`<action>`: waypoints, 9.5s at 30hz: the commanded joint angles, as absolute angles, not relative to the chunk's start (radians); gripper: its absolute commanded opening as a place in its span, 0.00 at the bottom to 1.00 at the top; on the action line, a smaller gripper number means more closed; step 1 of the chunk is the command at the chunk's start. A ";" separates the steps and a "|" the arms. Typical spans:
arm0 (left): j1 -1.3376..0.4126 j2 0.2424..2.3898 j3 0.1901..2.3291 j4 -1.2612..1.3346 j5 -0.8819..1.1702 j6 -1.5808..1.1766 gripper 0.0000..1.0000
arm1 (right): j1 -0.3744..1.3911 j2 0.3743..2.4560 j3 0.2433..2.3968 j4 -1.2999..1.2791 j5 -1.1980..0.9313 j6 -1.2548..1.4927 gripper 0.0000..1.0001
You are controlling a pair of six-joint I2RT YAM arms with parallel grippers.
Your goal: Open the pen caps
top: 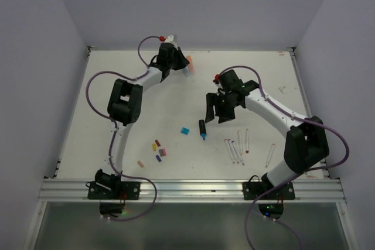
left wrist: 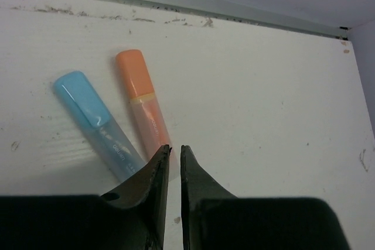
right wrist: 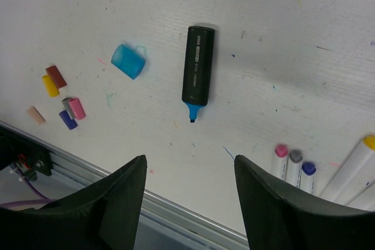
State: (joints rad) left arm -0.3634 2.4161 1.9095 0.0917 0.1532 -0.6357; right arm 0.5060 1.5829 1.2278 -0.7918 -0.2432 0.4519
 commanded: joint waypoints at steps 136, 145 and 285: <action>-0.397 2.413 2.002 -0.373 -0.172 -0.227 0.00 | 0.465 1.520 1.149 -0.675 -0.282 0.485 0.65; -0.379 2.087 1.757 -0.370 -0.169 -0.258 0.00 | 0.465 1.491 1.163 -0.681 -0.298 0.491 0.65; -0.388 0.974 0.586 0.517 0.401 -1.233 0.00 | 0.810 1.262 0.779 0.092 -0.877 0.951 0.00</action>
